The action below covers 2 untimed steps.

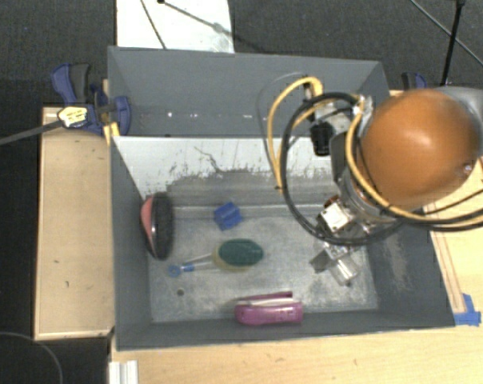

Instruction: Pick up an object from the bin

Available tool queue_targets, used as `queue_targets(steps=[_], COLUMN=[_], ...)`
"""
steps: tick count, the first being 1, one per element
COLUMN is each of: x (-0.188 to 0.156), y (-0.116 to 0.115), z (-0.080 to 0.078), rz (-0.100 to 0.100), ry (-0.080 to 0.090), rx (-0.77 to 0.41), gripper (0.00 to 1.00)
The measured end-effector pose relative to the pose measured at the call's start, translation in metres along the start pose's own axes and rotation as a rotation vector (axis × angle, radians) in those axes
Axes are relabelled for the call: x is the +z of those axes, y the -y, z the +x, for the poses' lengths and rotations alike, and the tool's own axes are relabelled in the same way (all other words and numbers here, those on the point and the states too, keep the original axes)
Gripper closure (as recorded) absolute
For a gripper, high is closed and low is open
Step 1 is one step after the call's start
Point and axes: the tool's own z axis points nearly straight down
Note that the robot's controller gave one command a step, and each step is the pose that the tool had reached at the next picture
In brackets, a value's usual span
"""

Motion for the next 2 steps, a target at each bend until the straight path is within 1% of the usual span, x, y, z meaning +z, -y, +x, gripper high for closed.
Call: queue_targets(steps=[1,2], x=[0.105,0.093], y=[0.011,0.013], z=[0.031,0.026], rz=[-0.014,-0.005], ry=[0.005,0.003], rx=[-0.078,-0.088], gripper=[1.0,1.0])
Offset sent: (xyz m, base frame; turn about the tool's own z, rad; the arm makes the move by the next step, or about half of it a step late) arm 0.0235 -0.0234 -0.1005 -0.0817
